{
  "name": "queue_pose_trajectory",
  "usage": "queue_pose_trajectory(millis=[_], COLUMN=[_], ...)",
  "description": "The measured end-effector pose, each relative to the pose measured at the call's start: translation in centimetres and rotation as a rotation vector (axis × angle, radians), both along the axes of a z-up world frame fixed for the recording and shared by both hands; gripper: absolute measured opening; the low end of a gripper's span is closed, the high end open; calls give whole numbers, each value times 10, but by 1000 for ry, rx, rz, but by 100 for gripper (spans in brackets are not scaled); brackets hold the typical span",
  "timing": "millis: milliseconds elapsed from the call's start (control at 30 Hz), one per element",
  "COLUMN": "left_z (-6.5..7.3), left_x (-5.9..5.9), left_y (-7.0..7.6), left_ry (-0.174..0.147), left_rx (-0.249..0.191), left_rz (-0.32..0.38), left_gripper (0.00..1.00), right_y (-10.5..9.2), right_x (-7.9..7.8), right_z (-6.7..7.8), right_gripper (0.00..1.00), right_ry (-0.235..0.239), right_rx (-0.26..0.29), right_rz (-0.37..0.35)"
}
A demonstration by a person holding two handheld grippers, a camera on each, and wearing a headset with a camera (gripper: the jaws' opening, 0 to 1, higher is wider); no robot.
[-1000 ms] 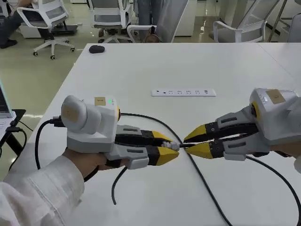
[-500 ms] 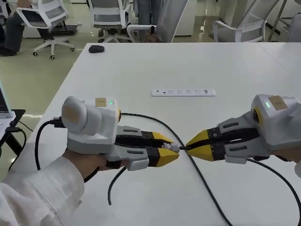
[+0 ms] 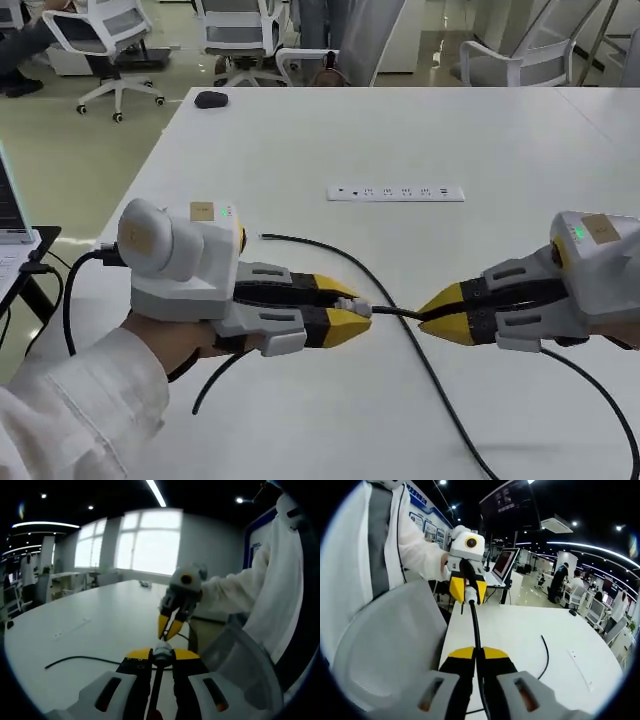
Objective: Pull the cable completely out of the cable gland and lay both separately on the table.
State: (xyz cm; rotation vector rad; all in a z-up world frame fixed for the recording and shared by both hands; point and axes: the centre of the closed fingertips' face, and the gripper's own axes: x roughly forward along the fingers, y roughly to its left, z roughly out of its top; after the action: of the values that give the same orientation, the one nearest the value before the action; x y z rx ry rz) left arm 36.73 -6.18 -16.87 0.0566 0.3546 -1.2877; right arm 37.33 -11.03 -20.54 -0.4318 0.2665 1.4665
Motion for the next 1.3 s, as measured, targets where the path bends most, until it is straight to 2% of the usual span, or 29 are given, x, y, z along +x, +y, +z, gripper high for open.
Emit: queue_pose_trajectory(millis=[333, 733, 833, 900, 1000, 1100, 1300], left_z=[1, 5, 6, 6, 4, 3, 5], left_x=[0, 0, 0, -1, -2, -2, -1], left_y=[3, 3, 2, 1, -1, -4, -9], left_ry=[2, 6, 7, 8, 9, 14, 15], left_rx=[-9, -23, -25, -27, -19, -22, -23], left_rz=[15, 18, 15, 14, 8, 4, -12], left_gripper=[16, 16, 16, 16, 16, 16, 16], right_y=[-17, -21, -22, -22, -15, -3, 18], right_x=[2, 1, 5, 7, 4, 0, -8], right_z=[-22, -24, -22, -17, 0, 19, 43], right_gripper=[3, 4, 5, 6, 12, 14, 16], right_ry=[43, 60, 66, 66, 56, 14, -51], right_rx=[-34, -44, -34, -23, 15, 35, 56], right_rz=[-44, -67, -98, -108, -92, -47, 28])
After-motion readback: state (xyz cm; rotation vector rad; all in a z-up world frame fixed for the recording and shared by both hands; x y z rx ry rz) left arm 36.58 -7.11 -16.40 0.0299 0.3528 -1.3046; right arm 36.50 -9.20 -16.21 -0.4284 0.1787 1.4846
